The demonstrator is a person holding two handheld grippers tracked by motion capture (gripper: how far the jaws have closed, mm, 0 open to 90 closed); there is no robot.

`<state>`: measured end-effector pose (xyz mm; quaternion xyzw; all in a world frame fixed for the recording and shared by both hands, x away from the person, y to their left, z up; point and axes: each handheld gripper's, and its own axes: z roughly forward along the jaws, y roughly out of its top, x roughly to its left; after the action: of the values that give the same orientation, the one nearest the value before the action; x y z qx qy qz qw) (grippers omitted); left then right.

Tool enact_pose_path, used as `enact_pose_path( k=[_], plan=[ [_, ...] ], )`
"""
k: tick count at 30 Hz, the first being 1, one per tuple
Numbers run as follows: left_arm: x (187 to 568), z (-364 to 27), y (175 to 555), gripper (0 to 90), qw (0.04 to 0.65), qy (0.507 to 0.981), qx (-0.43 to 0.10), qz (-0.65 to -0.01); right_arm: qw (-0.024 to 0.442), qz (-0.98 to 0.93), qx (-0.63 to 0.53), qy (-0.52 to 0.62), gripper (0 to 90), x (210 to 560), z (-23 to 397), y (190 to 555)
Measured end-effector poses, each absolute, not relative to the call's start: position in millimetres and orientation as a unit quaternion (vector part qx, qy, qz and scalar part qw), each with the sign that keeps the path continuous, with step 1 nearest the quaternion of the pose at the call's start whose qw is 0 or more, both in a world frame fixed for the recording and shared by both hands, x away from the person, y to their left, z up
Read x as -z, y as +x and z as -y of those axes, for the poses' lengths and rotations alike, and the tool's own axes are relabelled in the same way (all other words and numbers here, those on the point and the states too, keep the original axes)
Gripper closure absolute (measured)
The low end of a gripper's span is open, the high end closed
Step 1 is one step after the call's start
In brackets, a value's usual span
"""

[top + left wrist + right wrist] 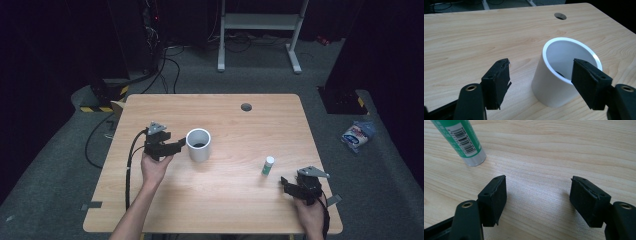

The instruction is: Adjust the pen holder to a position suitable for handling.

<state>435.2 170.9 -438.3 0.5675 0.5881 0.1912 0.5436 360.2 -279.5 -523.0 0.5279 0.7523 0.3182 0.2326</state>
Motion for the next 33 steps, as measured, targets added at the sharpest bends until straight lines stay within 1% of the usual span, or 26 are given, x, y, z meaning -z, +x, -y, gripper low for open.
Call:
enact_pose_path(
  k=[4, 7, 10, 11, 12, 15, 22, 27, 31, 33],
  plan=[
    [439.5, -163.9, 443.8, 38.9, 0.536, 0.575, -0.195, -0.587, 0.233, -0.752, -0.318, 0.528, 30.0, 523.0, 279.5, 360.2],
    [443.8, -159.1, 449.8, 41.0, 0.538, 0.568, -0.194, -0.592, 0.233, -0.752, -0.318, 0.528, 30.0, 523.0, 279.5, 360.2],
    [448.5, -155.7, 452.7, 42.0, 0.529, 0.576, -0.194, -0.593, 0.232, -0.753, -0.318, 0.528, 29.7, 523.0, 279.5, 360.2],
    [449.7, -153.6, 453.9, 42.5, 0.533, 0.569, -0.195, -0.595, 0.233, -0.753, -0.318, 0.527, 29.7, 523.0, 279.6, 360.3],
    [451.1, -153.1, 455.0, 43.0, 0.529, 0.574, -0.195, -0.594, 0.233, -0.753, -0.318, 0.526, 29.6, 523.1, 279.6, 360.3],
    [453.5, -151.4, 457.8, 44.1, 0.535, 0.568, -0.188, -0.597, 0.232, -0.753, -0.318, 0.526, 29.6, 523.1, 279.6, 360.3],
    [459.6, -146.7, 461.8, 53.2, 0.535, 0.568, -0.182, -0.598, 0.232, -0.753, -0.318, 0.527, 29.6, 523.1, 279.5, 360.2],
    [463.1, -145.4, 461.9, 55.8, 0.519, 0.583, -0.192, -0.595, 0.232, -0.753, -0.318, 0.527, 29.6, 523.1, 279.5, 360.2],
    [463.9, -144.4, 460.4, 57.7, 0.522, 0.583, -0.192, -0.593, 0.232, -0.753, -0.318, 0.527, 29.6, 523.1, 279.5, 360.2],
    [463.8, -142.1, 459.7, 60.8, 0.528, 0.579, -0.184, -0.594, 0.232, -0.753, -0.318, 0.527, 29.6, 523.1, 279.5, 360.2]
  ],
)
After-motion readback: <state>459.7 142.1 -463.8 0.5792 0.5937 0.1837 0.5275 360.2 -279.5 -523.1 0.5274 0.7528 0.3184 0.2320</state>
